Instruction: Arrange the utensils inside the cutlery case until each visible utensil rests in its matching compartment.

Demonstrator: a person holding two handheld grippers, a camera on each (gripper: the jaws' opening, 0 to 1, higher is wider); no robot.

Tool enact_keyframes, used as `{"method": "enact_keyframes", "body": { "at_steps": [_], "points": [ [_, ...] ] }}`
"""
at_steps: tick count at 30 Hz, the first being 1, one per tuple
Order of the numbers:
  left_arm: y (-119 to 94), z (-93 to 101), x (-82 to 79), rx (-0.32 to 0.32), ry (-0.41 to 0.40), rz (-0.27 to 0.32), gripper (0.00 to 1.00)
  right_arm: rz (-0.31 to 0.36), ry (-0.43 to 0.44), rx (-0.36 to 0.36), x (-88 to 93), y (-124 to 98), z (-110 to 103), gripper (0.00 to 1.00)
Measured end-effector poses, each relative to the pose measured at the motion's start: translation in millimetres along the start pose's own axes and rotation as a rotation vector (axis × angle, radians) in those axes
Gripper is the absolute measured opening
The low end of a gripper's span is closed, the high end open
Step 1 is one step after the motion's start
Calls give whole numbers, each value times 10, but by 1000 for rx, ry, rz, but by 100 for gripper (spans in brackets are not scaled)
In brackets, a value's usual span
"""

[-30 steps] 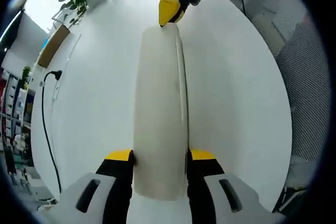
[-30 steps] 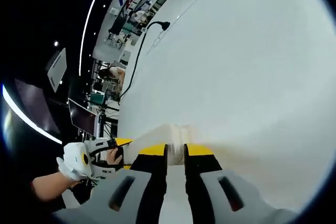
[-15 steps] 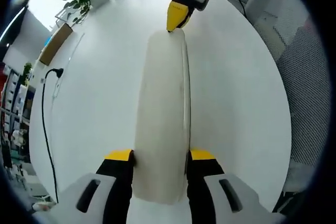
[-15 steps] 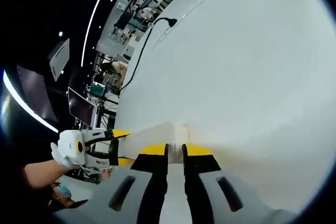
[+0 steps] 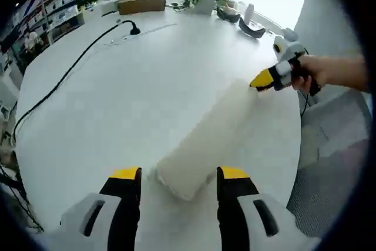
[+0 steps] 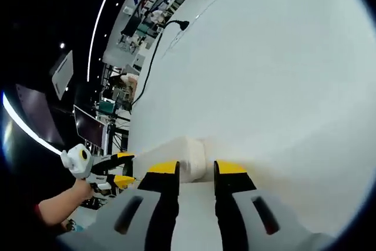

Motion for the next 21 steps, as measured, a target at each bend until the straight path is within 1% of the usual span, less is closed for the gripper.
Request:
{"method": "enact_keyframes", "body": {
  "at_steps": [1, 3, 4, 5, 6, 7, 8, 9, 10, 12, 13, 16, 17, 18, 19, 20, 21],
  "points": [
    [-21, 1, 13, 10, -61, 15, 51, -2, -8, -3, -6, 8, -20, 23],
    [-69, -20, 61, 17, -213, 42, 49, -2, -24, 0, -23, 17, -37, 25],
    [-82, -39, 83, 5, -284, 50, 46, -2, -29, 5, -34, 12, -47, 26],
    [-97, -51, 121, 27, -398, 49, 37, -3, -29, 5, -38, 21, -55, 26],
    [-98, -57, 139, 38, -457, 61, 31, -4, -30, 1, -25, 18, -87, 26],
    [-108, -51, 187, 23, -528, 61, 30, -7, -30, 0, -18, 31, -101, 27],
    [-94, -63, 221, 14, -565, 59, 31, -18, -36, 3, 8, 28, -123, 27],
    [-72, -87, 241, 20, -573, 58, 32, -29, -50, 6, 28, 39, -146, 27],
    [-57, -94, 270, 21, -579, 52, 30, -28, -57, 4, 31, 34, -155, 27],
    [-33, -58, 321, 9, -584, 33, 28, -30, -53, 5, 27, 46, -156, 26],
    [-18, -26, 343, 13, -593, 21, 28, -30, -50, 4, 30, 52, -164, 26],
    [-3, 3, 345, 34, -663, 23, 27, -49, -70, 11, 7, 57, -161, 25],
    [-6, 5, 342, 54, -660, 28, 25, -62, -83, 14, 17, 62, -163, 24],
    [8, 35, 332, 93, -668, 35, 21, -96, -98, 35, 29, 66, -125, 21],
    [6, 54, 325, 106, -709, 32, 18, -73, -93, 25, 9, 80, -137, 21],
    [14, 62, 331, 106, -726, 30, 18, -90, -42, 31, 21, 80, -159, 21],
    [22, 63, 331, 108, -685, 33, 18, -76, -81, 22, 2, 91, -158, 21]
  ]
}}
Point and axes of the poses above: the point that each gripper's makers call its tool centre point, and the gripper's own axes: y roughly forward along the fingers, z roughly to its right, x roughly out of its underside, the point moved 7 cm from there along -y, roughly backward along the fingers, and after that the axes turned 1 degree about x, right-handed, at the moved point
